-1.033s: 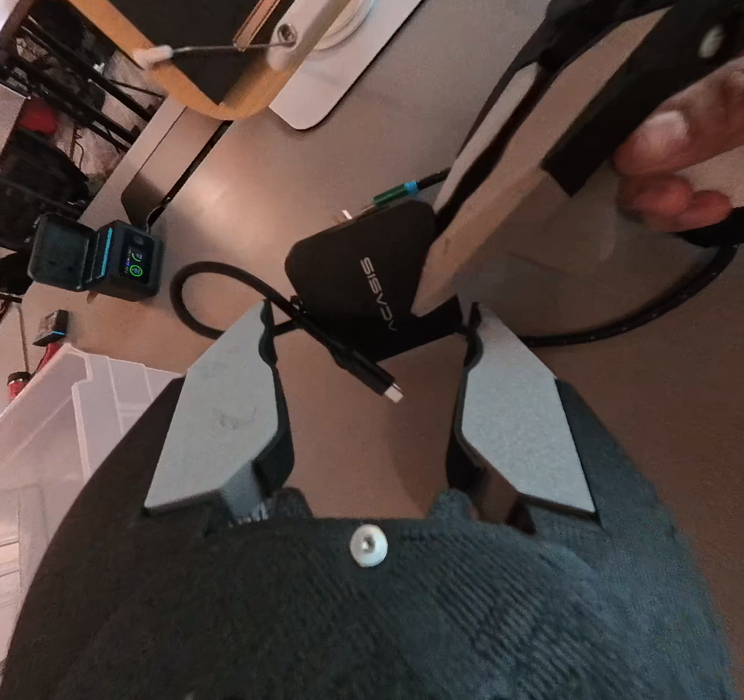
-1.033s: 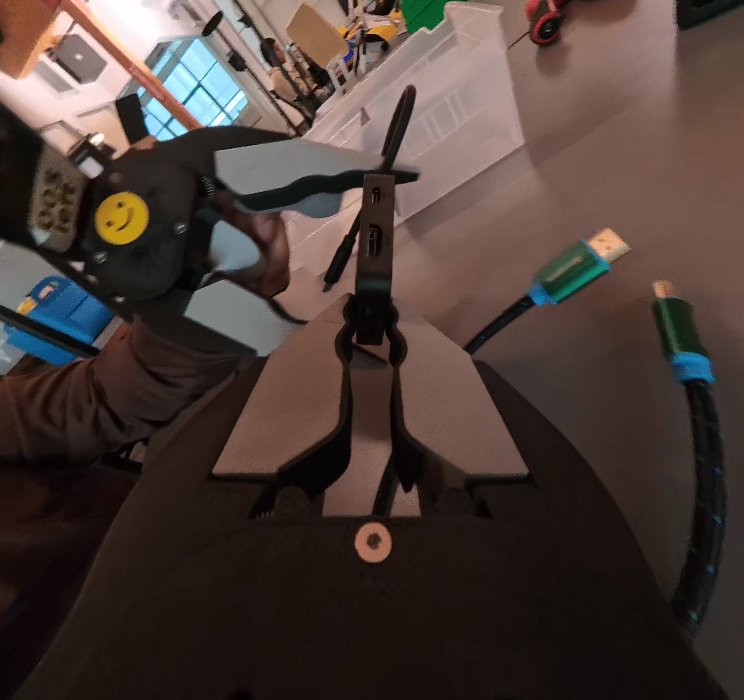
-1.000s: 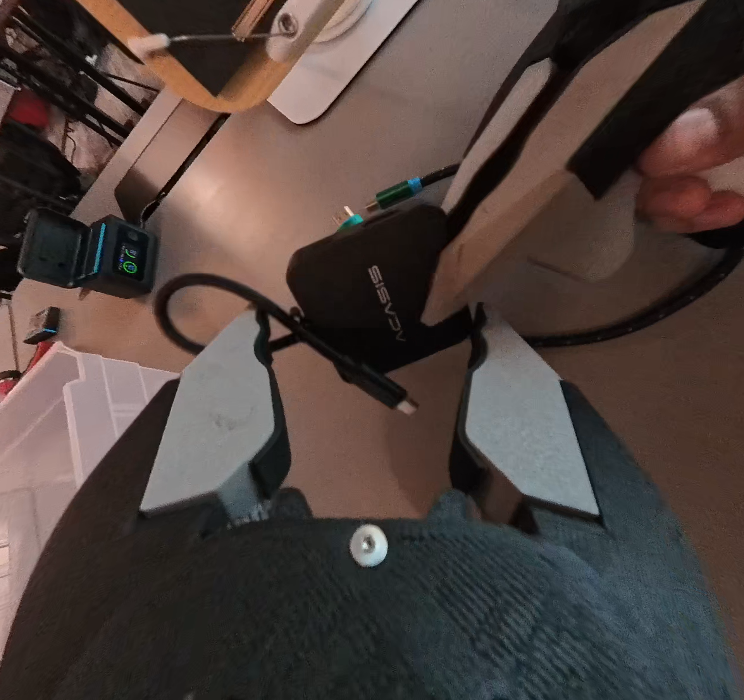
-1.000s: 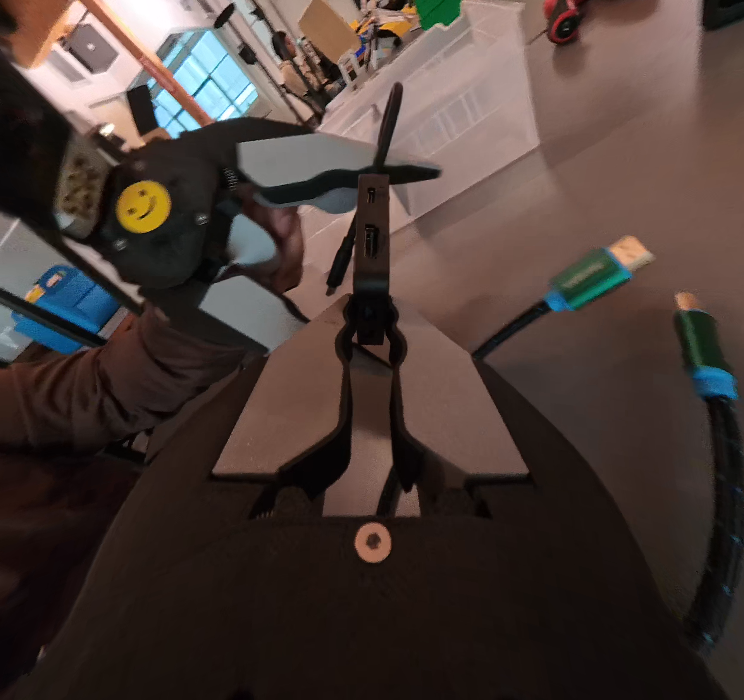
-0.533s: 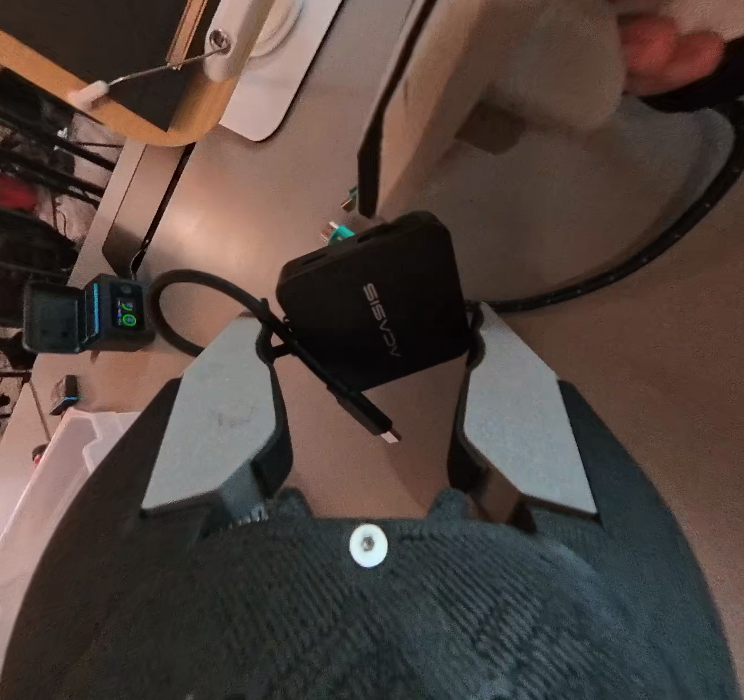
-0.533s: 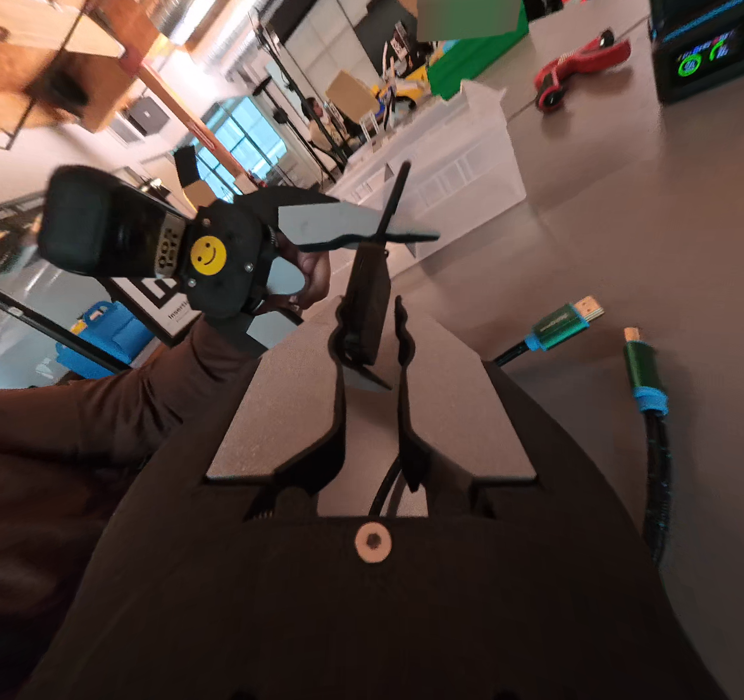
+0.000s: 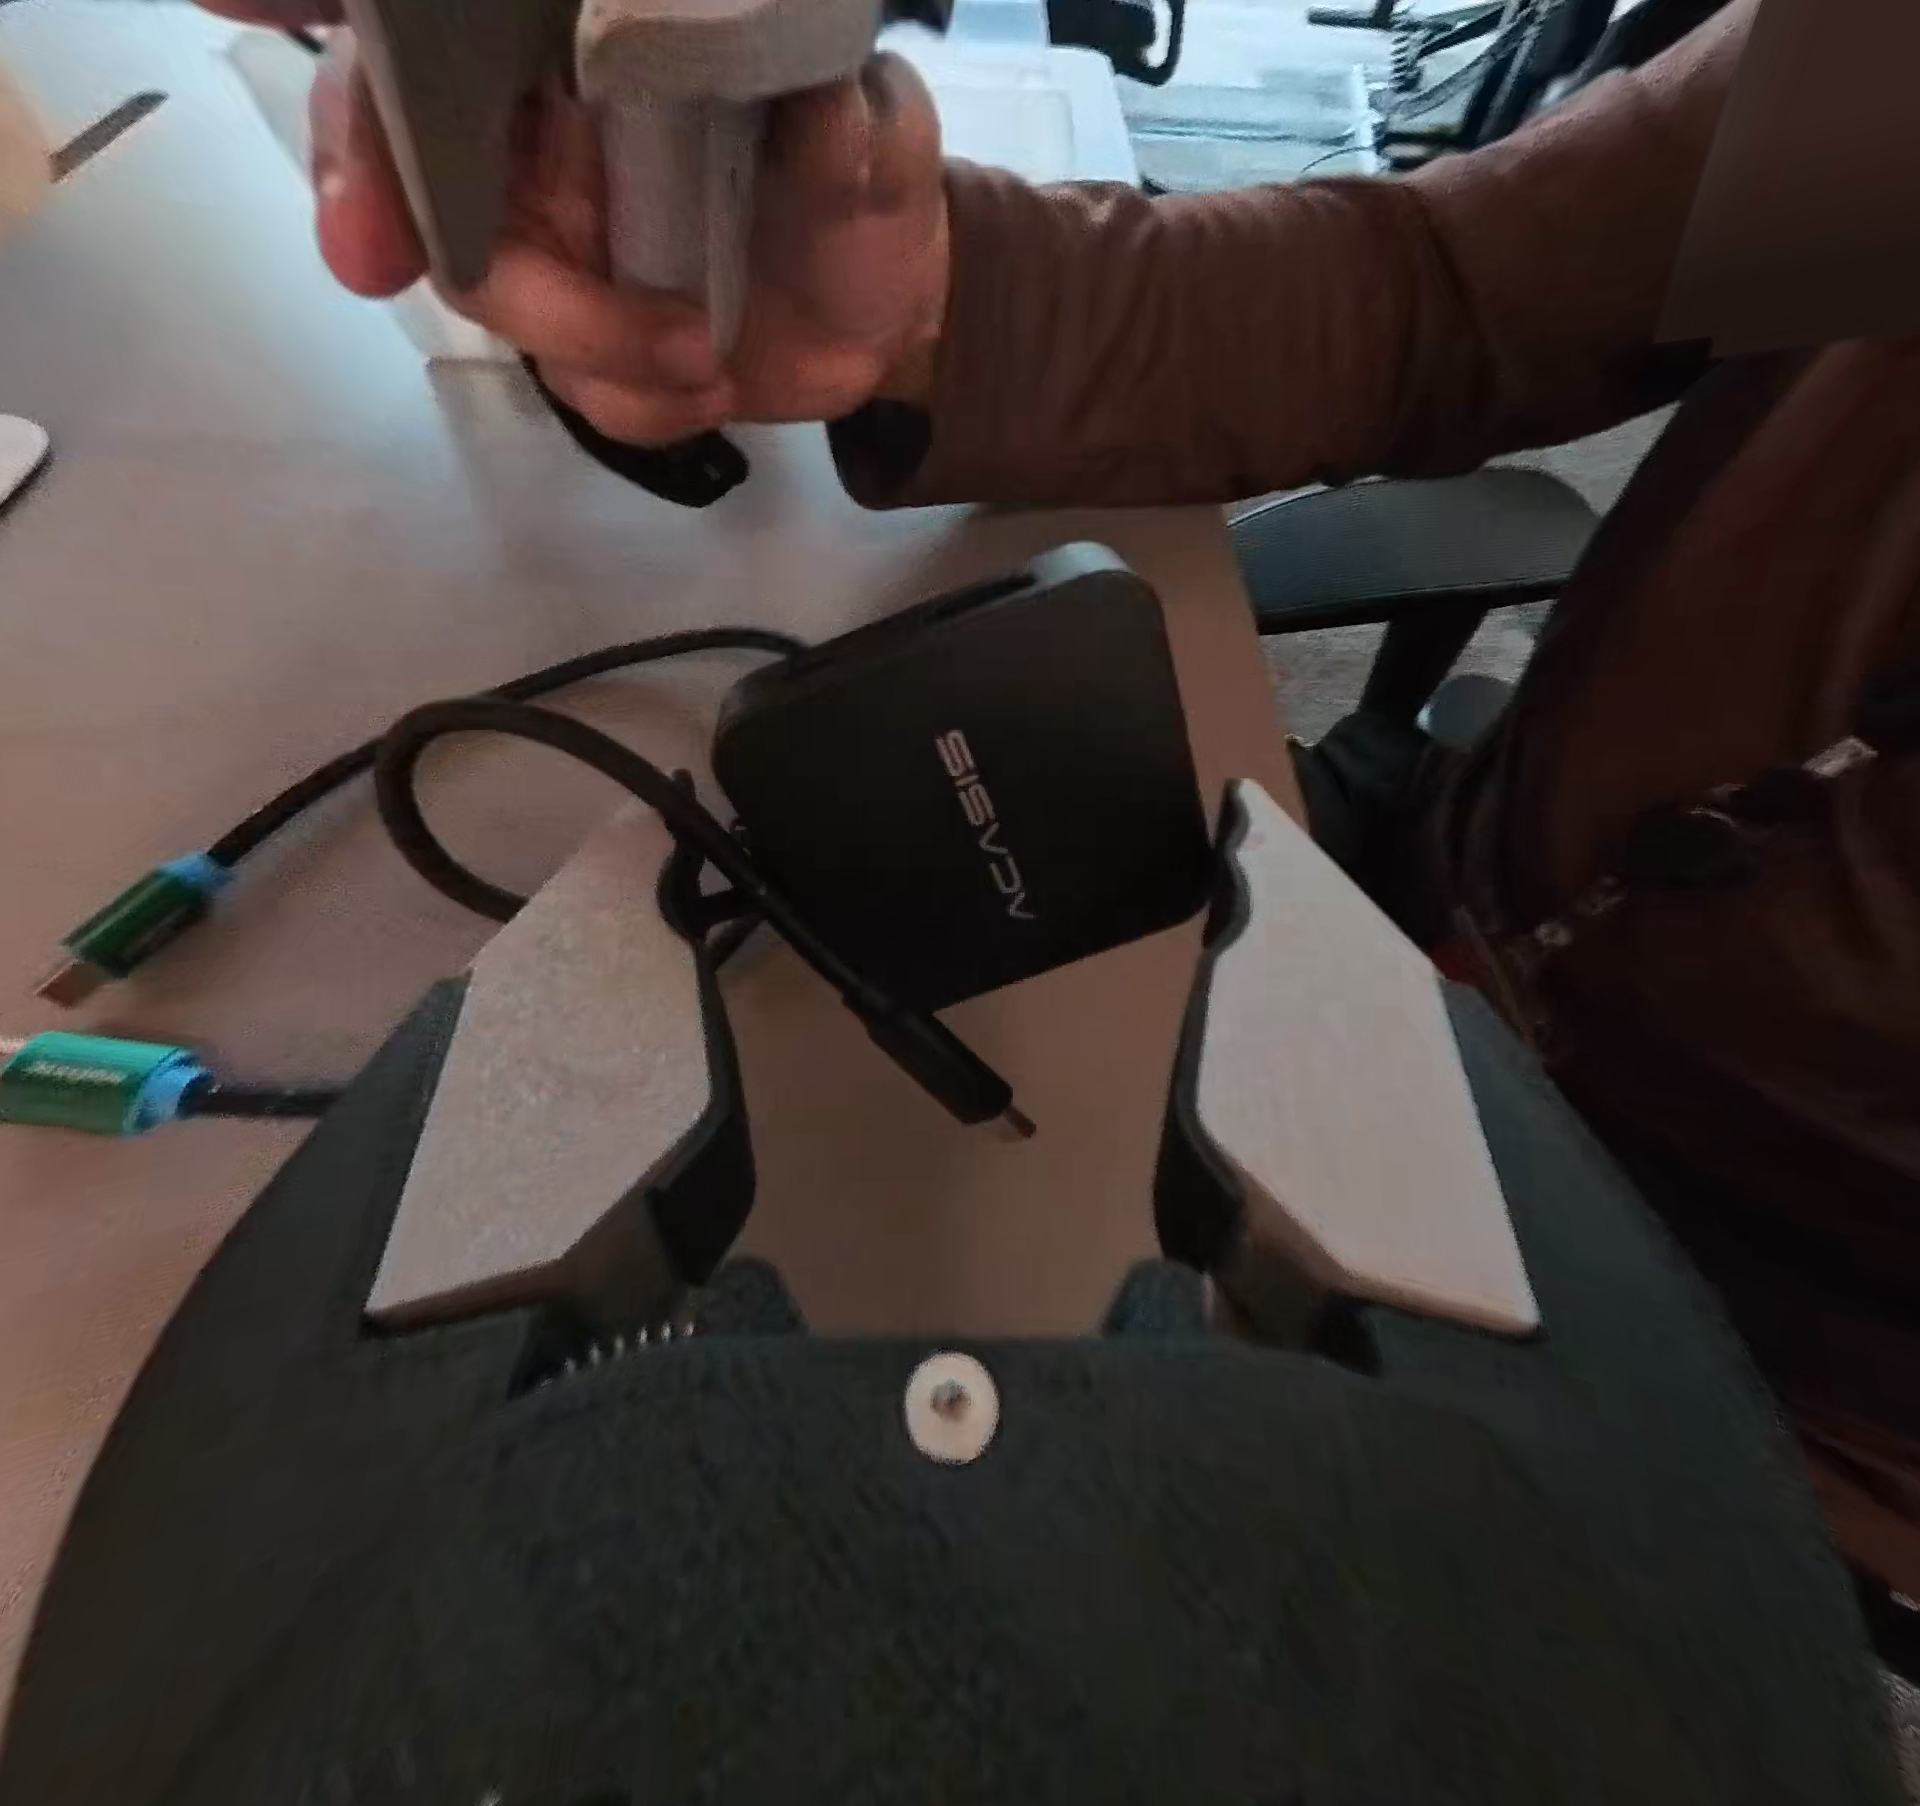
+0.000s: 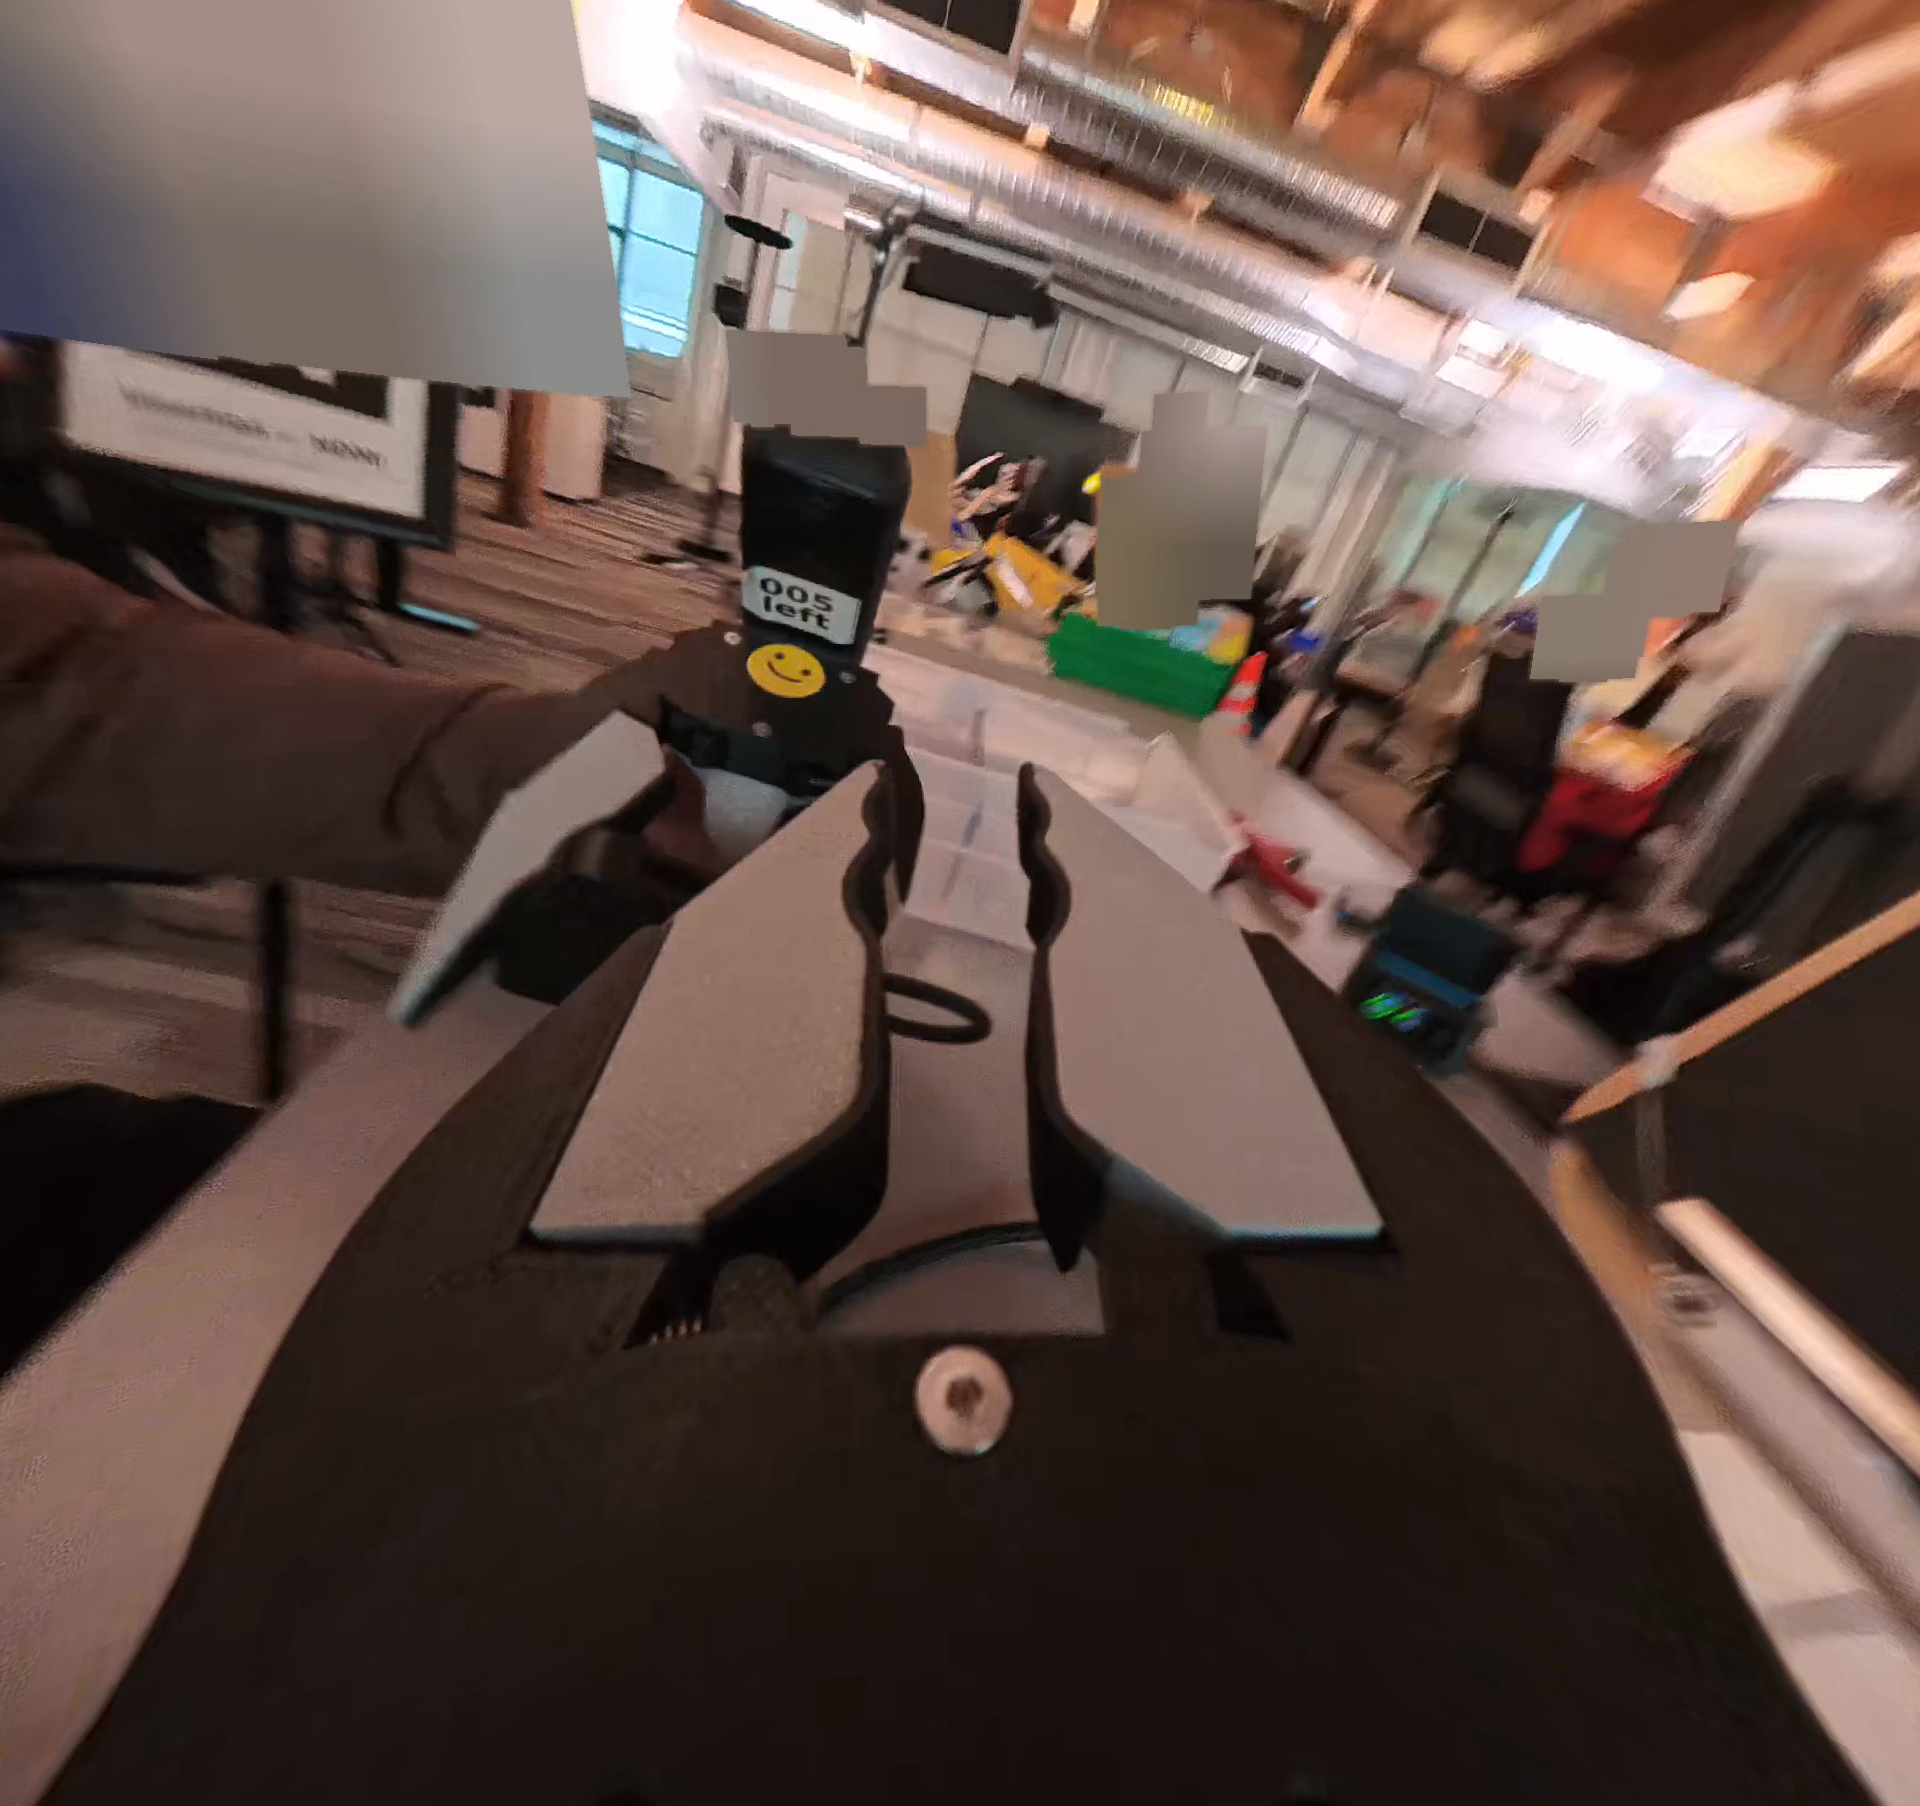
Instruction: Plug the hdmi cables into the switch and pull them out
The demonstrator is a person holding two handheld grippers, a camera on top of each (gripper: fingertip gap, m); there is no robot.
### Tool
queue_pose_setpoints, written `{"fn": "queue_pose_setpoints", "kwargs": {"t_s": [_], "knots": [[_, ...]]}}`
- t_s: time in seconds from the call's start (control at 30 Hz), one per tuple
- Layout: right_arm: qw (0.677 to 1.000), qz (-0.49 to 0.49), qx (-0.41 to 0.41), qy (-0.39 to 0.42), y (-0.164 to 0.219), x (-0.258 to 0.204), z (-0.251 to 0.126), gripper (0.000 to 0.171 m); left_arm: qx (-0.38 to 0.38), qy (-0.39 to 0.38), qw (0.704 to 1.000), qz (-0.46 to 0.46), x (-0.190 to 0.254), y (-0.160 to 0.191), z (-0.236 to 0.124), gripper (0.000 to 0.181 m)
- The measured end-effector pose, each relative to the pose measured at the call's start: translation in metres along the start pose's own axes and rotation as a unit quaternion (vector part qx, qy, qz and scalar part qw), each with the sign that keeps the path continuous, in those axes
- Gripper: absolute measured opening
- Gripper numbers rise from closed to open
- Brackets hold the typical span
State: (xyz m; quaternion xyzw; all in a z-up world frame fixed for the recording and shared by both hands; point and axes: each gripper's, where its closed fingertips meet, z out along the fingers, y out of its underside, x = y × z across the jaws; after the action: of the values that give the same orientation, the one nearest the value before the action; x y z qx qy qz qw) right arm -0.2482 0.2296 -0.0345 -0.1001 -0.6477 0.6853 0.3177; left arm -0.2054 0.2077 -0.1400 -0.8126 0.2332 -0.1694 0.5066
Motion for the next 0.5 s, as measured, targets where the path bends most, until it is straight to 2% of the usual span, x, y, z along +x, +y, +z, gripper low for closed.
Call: {"fn": "queue_pose_setpoints", "kwargs": {"t_s": [0.03,0.07,0.1,0.2,0.27,0.37,0.43,0.5], "knots": [[0.999,-0.043,0.005,0.021,-0.005,-0.003,-0.004,0.021,0.009,0.019,1.000,0.007,0.005,-0.006,0.001,0.096],[0.997,-0.068,0.005,0.048,-0.012,-0.003,-0.007,0.035,0.012,0.035,0.999,0.016,0.010,-0.010,0.002,0.096],[0.996,-0.077,-0.001,0.049,-0.018,-0.010,-0.009,0.035,0.010,0.051,0.998,0.024,0.013,-0.013,0.003,0.096],[0.997,-0.036,-0.033,-0.067,-0.023,-0.056,-0.013,0.036,-0.007,0.112,0.993,0.030,0.022,-0.011,0.010,0.096],[0.988,-0.016,-0.099,-0.115,-0.005,-0.073,-0.012,0.040,-0.025,0.139,0.990,0.031,0.020,-0.004,0.017,0.096],[0.981,-0.032,-0.167,-0.090,0.026,-0.066,-0.007,0.054,-0.047,0.177,0.983,0.025,0.017,0.003,0.026,0.096],[0.976,-0.044,-0.189,-0.102,0.040,-0.071,-0.008,0.048,-0.074,0.175,0.981,0.047,0.014,0.012,0.031,0.096],[0.972,-0.038,-0.198,-0.121,0.044,-0.078,-0.008,0.049,-0.072,0.194,0.978,0.041,0.022,0.017,0.032,0.096]]}}
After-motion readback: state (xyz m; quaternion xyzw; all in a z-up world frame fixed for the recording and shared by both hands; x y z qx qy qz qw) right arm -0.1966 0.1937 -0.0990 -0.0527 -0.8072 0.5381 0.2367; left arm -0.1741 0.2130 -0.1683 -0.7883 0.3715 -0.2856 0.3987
